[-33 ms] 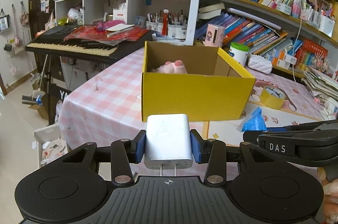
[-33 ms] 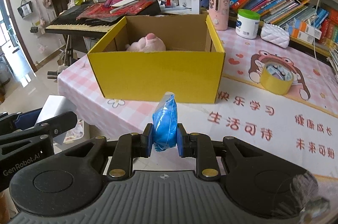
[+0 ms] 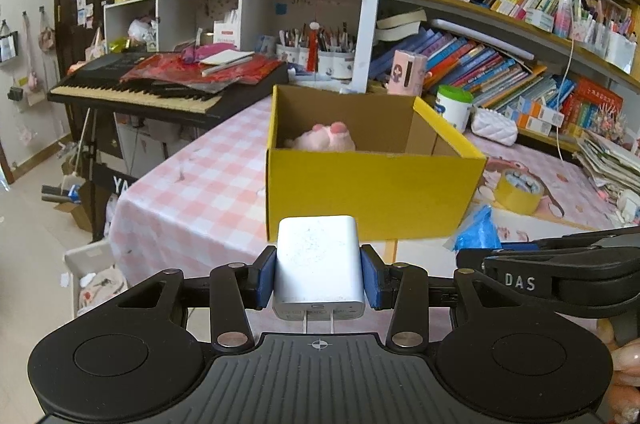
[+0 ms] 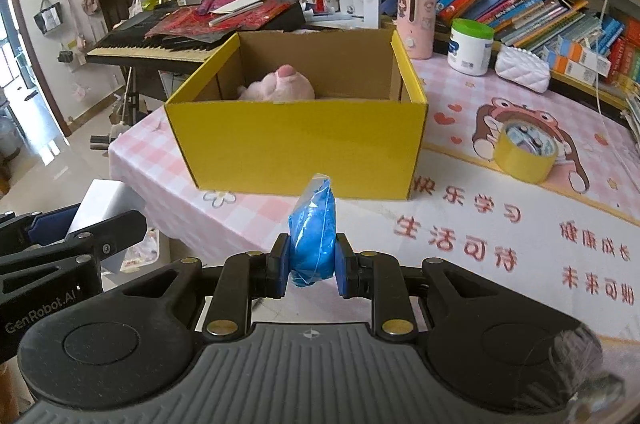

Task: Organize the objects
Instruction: 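Lift the charger and blue bag and carry them toward the yellow box, then lower the charger into the yellow box with the left tool while the right tool lowers the bag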

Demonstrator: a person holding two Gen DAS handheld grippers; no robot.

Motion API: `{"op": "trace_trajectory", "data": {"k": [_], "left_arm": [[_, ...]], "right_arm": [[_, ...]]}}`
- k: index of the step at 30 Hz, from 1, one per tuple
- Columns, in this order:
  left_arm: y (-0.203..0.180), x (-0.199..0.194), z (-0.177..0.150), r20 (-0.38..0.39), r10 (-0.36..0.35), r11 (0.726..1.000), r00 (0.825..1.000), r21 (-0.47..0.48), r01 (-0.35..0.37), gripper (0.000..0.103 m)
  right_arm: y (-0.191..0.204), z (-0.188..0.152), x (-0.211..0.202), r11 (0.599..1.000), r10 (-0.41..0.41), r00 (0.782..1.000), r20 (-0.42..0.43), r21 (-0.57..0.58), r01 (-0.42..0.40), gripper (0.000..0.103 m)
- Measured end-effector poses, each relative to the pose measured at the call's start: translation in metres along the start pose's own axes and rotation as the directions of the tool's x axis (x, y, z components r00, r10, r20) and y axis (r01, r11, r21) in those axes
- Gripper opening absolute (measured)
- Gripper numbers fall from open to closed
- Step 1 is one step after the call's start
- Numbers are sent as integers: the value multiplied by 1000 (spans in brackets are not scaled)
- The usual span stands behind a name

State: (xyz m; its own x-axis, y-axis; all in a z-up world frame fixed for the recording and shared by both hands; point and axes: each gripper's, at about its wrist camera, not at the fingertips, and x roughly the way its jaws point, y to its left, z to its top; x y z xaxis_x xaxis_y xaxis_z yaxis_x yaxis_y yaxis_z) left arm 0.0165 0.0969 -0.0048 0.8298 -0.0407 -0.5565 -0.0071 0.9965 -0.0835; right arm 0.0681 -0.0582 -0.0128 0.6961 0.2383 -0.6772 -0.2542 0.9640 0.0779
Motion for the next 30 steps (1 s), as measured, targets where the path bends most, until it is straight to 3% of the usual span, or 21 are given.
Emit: {"op": "trace_trajectory", "data": {"k": [13,21,30], "left_arm": [[-16,50,68,119,31,999,992,12,-33,41],[-25,97,95,109,75,997,991,20,-77,41],[-29,144,92,-3,122,991,993,52,-121,41]], "right_arm": [[-28,74,27,998,22,981,191,-68,-9,21],[-48,104,63,995,57,984,169,-93,-41,21],[-51,115,101,984,110,989,96,-152,-94,21]]}}
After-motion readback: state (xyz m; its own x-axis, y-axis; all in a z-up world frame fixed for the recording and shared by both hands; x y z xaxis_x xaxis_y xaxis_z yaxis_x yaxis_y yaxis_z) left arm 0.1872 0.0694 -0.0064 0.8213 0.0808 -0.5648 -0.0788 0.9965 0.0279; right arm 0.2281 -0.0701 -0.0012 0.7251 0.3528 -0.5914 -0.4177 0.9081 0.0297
